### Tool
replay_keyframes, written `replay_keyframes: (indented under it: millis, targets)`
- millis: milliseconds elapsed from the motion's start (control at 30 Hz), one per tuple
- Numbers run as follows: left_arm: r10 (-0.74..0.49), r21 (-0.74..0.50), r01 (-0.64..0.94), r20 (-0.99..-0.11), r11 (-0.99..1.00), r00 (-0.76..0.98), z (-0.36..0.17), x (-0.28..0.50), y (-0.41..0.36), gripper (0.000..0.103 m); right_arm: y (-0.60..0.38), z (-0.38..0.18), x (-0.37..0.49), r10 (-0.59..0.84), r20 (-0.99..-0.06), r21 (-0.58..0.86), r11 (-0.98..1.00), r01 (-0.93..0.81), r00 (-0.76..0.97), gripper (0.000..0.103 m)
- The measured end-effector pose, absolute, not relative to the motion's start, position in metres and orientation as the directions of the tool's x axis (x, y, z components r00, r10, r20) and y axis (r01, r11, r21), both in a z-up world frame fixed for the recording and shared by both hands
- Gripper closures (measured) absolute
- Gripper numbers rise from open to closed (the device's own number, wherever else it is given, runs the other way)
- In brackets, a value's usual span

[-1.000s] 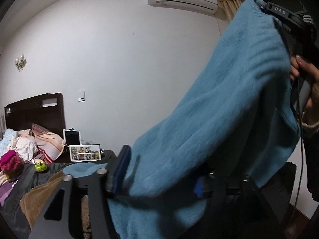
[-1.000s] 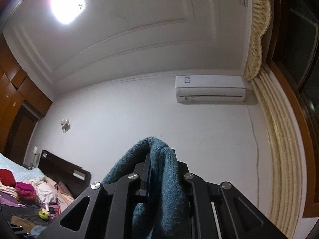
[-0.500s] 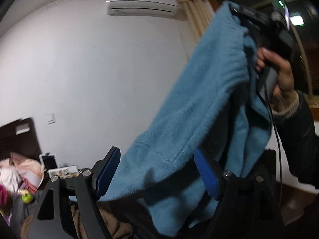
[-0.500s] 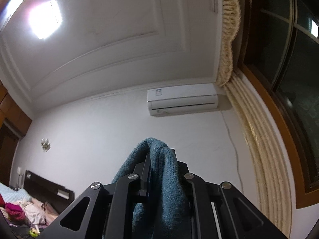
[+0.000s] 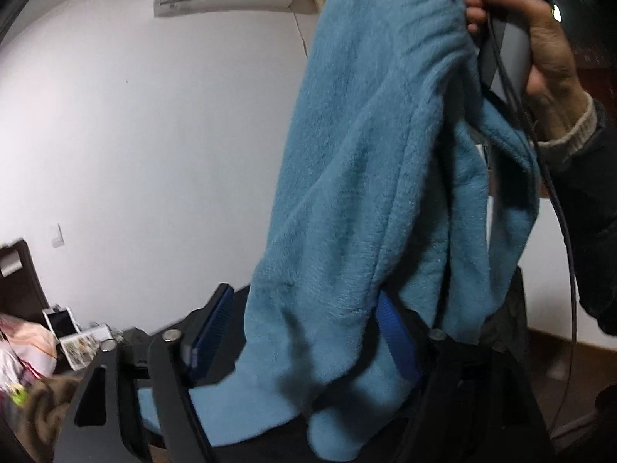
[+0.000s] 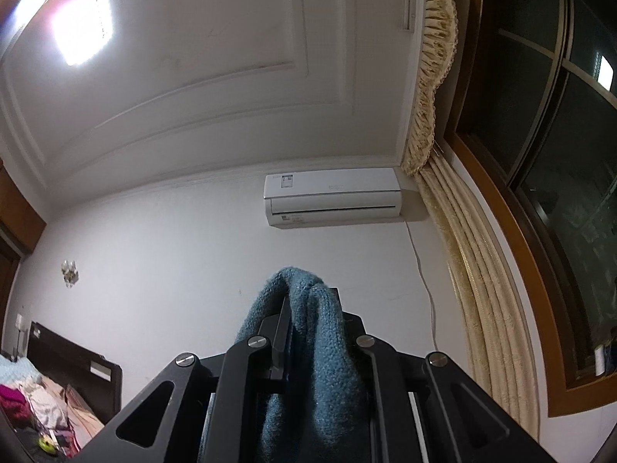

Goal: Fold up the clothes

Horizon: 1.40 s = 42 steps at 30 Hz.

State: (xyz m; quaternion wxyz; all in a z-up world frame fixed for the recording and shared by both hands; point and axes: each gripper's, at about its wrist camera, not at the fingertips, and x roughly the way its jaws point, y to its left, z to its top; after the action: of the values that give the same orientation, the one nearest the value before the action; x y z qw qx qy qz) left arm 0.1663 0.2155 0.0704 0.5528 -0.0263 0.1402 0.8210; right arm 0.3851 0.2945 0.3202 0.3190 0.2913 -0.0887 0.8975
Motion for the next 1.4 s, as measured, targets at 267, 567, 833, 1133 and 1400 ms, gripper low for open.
replay_keyframes:
  millis: [267, 567, 833, 1133, 1400]
  targets:
    - [0.913, 0.141, -0.936, -0.212, -0.323, -0.348, 0.06, 0.196, 0.235, 0.028, 0.298, 0.325, 0.389, 0.533, 0.57, 0.014, -0.767, -0.641, -0.625, 0.088]
    - [0.901, -0.022, -0.924, -0.234, -0.381, -0.366, 0.077, 0.178, 0.224, 0.075, 0.297, 0.324, 0.389, 0.552, 0.558, 0.004, -0.748, -0.663, -0.62, 0.088]
    - [0.874, -0.063, -0.879, -0.161, -0.472, -0.458, 0.107, 0.17, 0.19, 0.084, 0.322, 0.32, 0.391, 0.621, 0.516, 0.041, -0.705, -0.708, -0.589, 0.088]
    - [0.835, -0.046, -0.839, -0.135, -0.543, -0.533, 0.117, 0.167, 0.188, 0.084, 0.333, 0.316, 0.389, 0.654, 0.483, 0.048, -0.683, -0.729, -0.582, 0.088]
    - [0.788, -0.05, -0.787, -0.09, -0.614, -0.609, 0.136, 0.141, 0.169, 0.084, 0.334, 0.316, 0.394, 0.662, 0.475, 0.024, -0.668, -0.744, -0.58, 0.088]
